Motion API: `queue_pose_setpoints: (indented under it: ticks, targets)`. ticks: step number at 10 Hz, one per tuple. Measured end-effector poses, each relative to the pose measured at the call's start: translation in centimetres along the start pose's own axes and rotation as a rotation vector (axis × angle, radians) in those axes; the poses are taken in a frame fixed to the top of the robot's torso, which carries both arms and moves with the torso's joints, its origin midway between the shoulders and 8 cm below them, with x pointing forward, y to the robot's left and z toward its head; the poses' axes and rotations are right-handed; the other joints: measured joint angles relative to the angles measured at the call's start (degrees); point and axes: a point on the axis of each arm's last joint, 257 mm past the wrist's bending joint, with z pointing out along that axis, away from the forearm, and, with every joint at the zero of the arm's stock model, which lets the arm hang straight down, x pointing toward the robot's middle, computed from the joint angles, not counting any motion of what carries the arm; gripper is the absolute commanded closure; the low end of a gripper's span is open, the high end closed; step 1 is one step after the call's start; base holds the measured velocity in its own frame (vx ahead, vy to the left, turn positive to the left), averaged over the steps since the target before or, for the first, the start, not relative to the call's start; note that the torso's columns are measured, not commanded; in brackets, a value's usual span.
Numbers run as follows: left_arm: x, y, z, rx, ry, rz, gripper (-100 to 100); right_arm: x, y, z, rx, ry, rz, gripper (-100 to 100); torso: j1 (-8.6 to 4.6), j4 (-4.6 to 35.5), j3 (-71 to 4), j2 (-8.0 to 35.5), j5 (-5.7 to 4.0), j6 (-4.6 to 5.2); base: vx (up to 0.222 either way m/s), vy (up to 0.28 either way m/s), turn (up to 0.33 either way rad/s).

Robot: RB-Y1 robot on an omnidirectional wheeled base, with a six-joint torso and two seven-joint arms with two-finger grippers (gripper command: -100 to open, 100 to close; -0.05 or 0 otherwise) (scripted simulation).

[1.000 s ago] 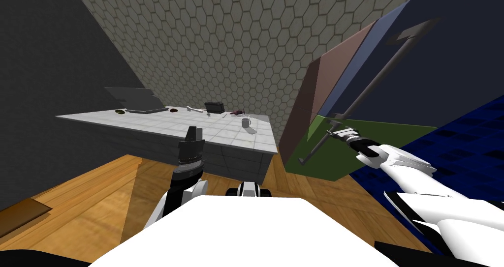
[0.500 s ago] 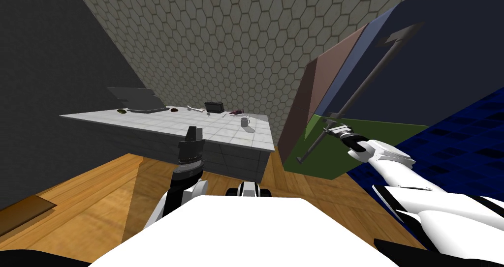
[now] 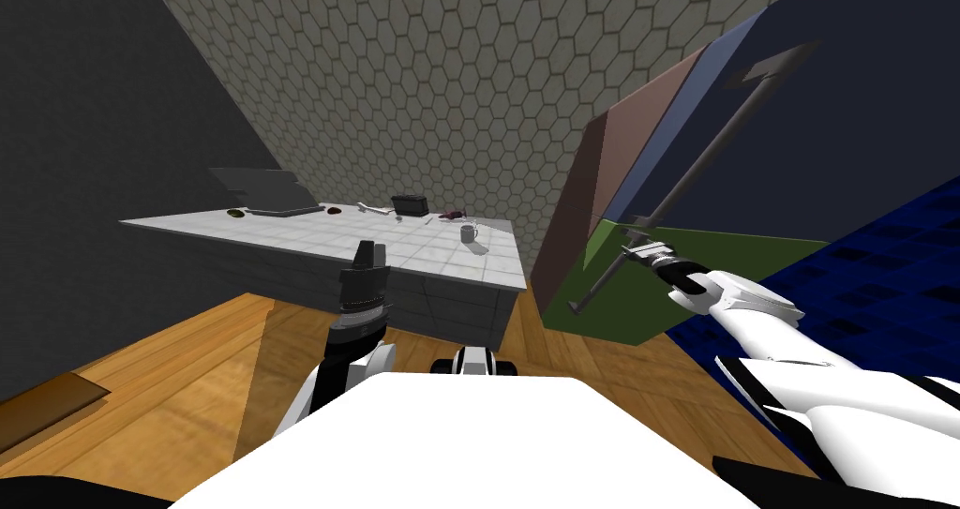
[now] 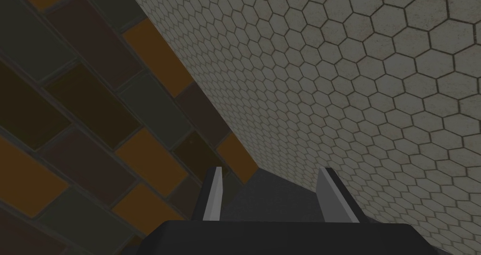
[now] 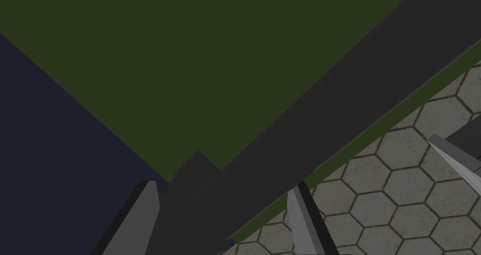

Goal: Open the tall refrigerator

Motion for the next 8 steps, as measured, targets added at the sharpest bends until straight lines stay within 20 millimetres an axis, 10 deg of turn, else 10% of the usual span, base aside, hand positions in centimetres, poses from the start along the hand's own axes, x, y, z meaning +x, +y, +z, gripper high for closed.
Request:
queue_pose_setpoints:
  ticks: [8]
  targets:
    - [0.0, 0.0, 0.0, 0.0, 0.0, 0.0, 0, 2.8, -2.6, -2.8, -0.012, 0.007, -0.003, 100, 0.02, -0.1, 0.0, -0.1, -0.21, -0.16, 0.034, 0.032, -0.003]
